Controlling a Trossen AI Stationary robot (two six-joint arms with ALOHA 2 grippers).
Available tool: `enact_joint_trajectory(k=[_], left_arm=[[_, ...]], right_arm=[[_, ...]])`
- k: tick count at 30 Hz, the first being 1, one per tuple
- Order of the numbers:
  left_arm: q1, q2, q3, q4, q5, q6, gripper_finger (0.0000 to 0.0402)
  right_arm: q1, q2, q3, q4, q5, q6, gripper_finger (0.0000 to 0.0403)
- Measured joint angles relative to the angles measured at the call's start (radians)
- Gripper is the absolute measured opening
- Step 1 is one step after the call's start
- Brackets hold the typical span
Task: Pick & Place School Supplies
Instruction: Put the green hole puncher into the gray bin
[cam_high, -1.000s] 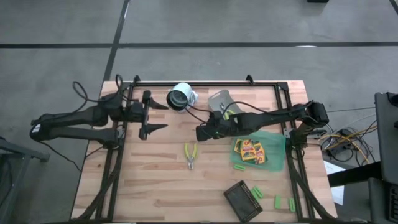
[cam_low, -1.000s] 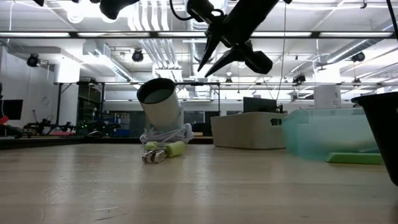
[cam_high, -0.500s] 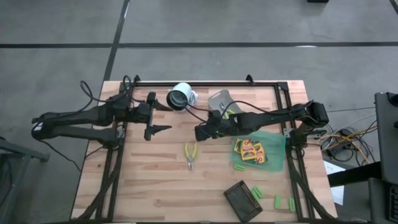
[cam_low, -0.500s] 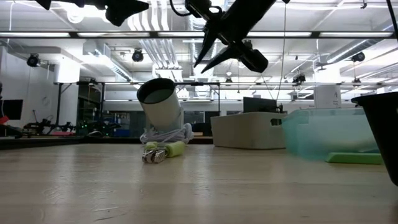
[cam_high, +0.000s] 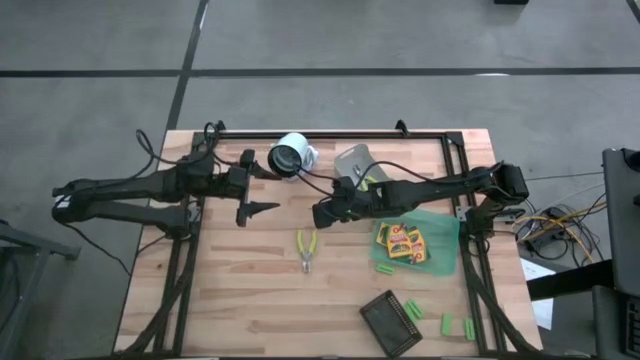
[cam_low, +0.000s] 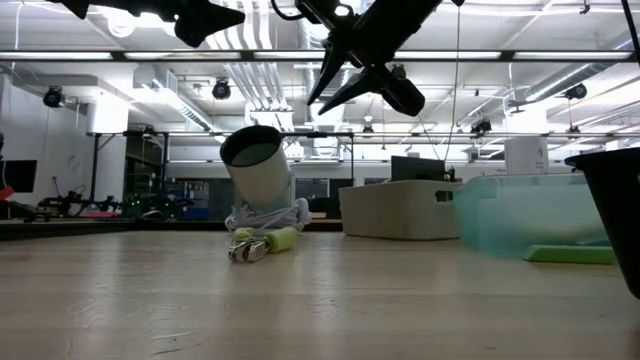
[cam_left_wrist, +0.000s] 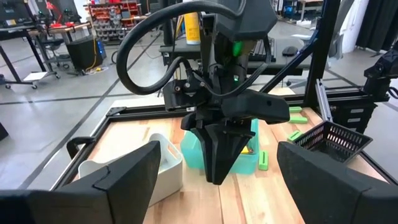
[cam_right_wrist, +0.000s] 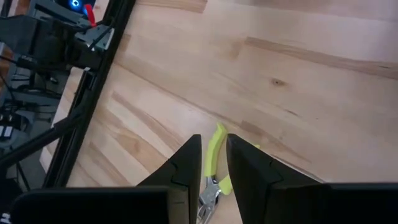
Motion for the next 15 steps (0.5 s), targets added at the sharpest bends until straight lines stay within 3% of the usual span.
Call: enact_joint_trajectory(k=[15], left_arm=[[0.0,0.0,-0.002,-0.003,0.0,0.001,0.0328]], right_arm=[[0.0,0.0,-0.002,-0.001,0.0,0.097,0.0073]])
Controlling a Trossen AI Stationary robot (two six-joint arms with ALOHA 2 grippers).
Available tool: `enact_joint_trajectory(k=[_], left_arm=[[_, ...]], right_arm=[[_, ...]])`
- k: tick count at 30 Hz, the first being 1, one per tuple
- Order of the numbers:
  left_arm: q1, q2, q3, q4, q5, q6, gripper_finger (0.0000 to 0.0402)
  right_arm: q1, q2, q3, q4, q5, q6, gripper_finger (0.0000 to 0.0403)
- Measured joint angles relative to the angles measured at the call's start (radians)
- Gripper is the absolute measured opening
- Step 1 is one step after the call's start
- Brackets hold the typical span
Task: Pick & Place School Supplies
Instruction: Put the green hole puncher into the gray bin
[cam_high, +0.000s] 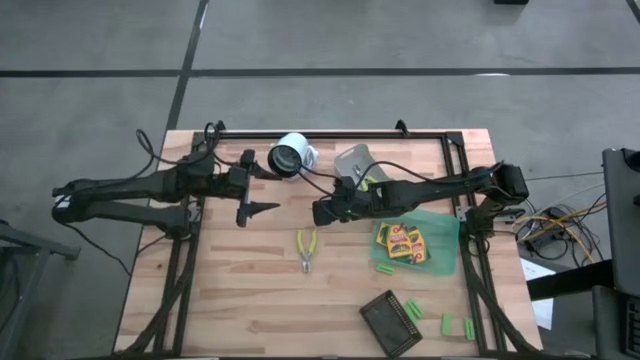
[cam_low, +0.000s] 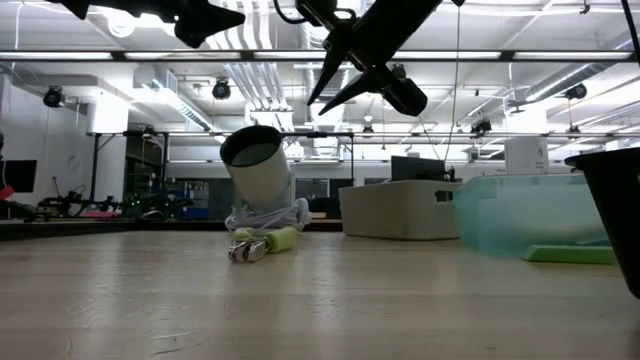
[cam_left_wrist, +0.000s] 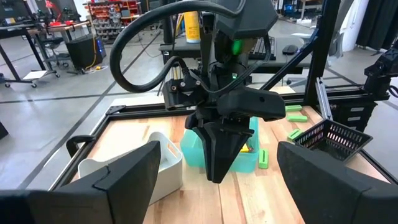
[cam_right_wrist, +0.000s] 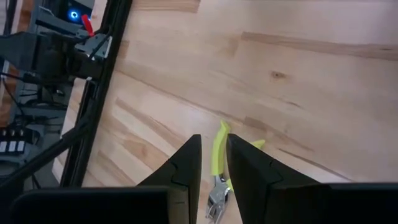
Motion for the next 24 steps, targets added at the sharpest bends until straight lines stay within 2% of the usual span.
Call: enact_joint_trajectory(k=[10,14,17,20,24], left_arm=[[0.0,0.0,-0.001,0.0,0.0,0.0,0.0328],[0.0,0.001,-0.001,-0.002,0.0,0.0,0.0328],[0.0,0.003,-0.001,-0.004,0.0,0.0,0.0328],[0.0,0.006,-0.001,-0.006,0.0,0.0,0.0328],[0.0,0.006,-0.001,-0.007,0.0,0.0,0.0328]], right_arm=[[0.024,0.015,0.003,-0.003,0.003,0.049,0.0073],[0.061,0.063,0.002,0.028,0.067,0.04,0.0073],[0.08,0.102,0.001,0.027,0.076,0.078,0.0073],[0.09,0.138,0.0,0.011,0.056,0.185,0.0073],[0.088,0.171,0.009,-0.004,-0.04,0.25,0.0074]])
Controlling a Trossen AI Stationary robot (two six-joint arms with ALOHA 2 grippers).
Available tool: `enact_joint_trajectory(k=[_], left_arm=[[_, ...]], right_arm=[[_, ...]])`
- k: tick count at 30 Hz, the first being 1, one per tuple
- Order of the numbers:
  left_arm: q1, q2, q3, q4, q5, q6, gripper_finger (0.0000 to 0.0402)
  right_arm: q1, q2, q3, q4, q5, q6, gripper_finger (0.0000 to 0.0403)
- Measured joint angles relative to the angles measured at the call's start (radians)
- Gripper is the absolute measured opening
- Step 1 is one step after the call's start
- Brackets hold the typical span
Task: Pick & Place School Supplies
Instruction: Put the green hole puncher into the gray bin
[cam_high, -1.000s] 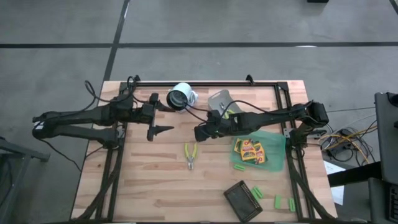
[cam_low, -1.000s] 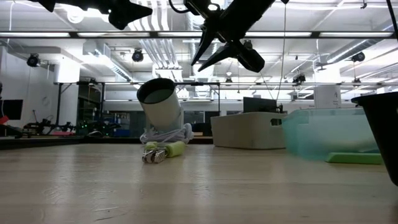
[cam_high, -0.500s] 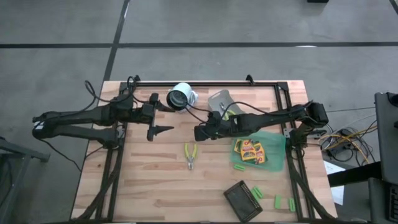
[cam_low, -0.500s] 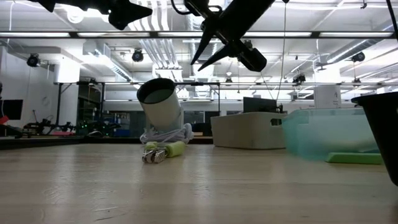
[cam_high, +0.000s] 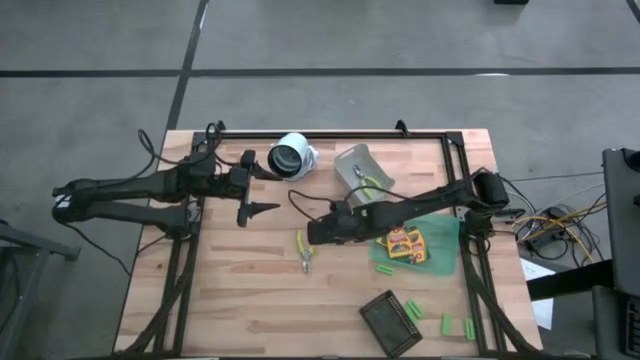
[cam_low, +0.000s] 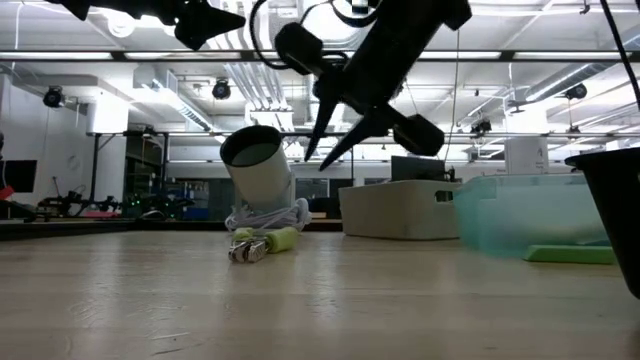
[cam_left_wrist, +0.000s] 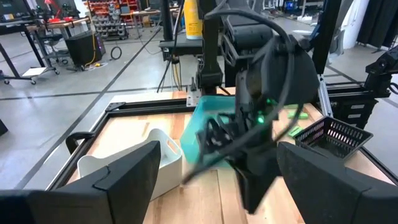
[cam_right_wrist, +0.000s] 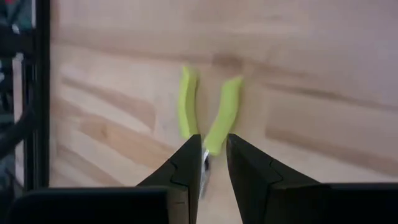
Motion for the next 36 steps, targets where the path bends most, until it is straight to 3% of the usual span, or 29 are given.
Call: enact_joint_trajectory(k=[11,18,27,36], left_arm=[[0.0,0.011,0.0,-0.011,0.0,0.0,0.0328],[0.0,0.027,0.0,-0.014,0.0,0.0,0.0328],[0.0,0.031,0.0,-0.015,0.0,0.0,0.0328],[0.0,0.031,0.0,-0.015,0.0,0.0,0.0328]], right_arm=[[-0.016,0.151,0.143,-0.104,-0.13,-0.039,0.0102],[-0.033,0.201,0.273,-0.211,-0.129,-0.086,0.0109],[-0.04,0.233,0.29,-0.21,-0.128,-0.081,0.0151],[-0.042,0.242,0.287,-0.202,-0.118,-0.077,0.0157]])
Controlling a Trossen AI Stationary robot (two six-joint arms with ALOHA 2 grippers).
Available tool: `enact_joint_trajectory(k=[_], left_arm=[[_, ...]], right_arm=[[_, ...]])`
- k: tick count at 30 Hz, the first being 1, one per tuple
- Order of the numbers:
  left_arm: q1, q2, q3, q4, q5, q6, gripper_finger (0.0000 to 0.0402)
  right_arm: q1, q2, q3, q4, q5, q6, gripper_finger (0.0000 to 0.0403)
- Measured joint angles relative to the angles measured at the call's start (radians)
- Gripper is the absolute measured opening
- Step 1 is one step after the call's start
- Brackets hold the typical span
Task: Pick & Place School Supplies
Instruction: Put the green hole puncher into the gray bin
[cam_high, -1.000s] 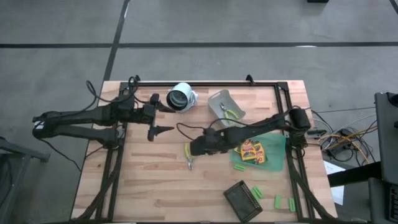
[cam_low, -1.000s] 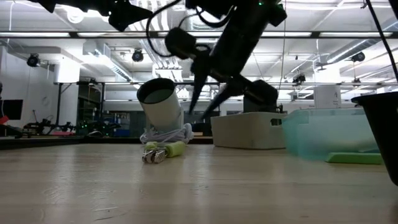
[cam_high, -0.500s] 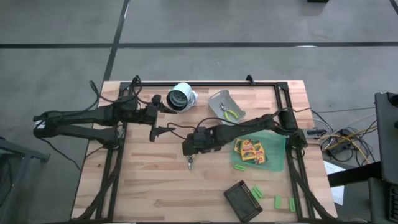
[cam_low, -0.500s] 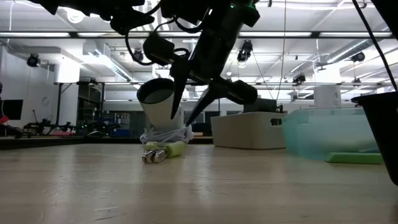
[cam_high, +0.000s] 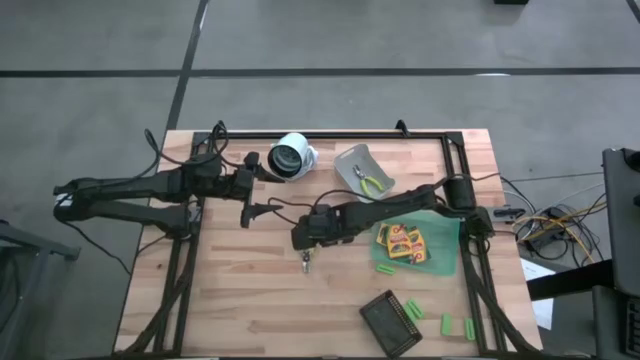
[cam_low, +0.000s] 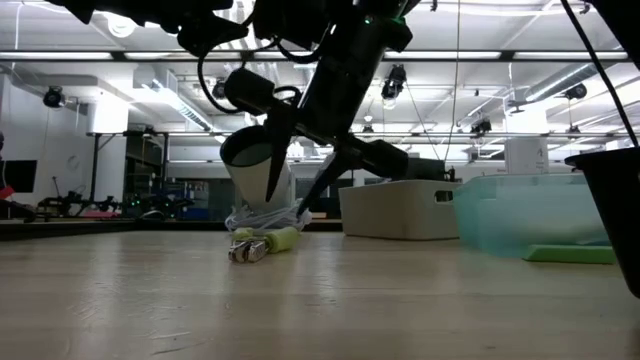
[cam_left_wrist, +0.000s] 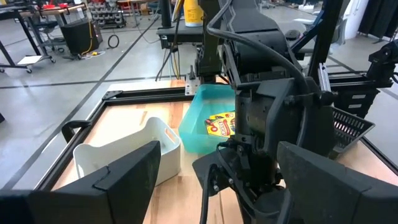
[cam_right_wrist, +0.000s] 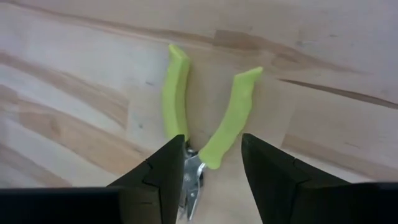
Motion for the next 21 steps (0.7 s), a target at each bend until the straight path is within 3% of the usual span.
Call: enact_joint_trajectory(k=[21], left_arm=[[0.0,0.002,0.0,-0.008,0.0,0.0,0.0328]], right_arm=[[0.0,0.077,0.001,0.039,-0.001,0.036,0.0153]])
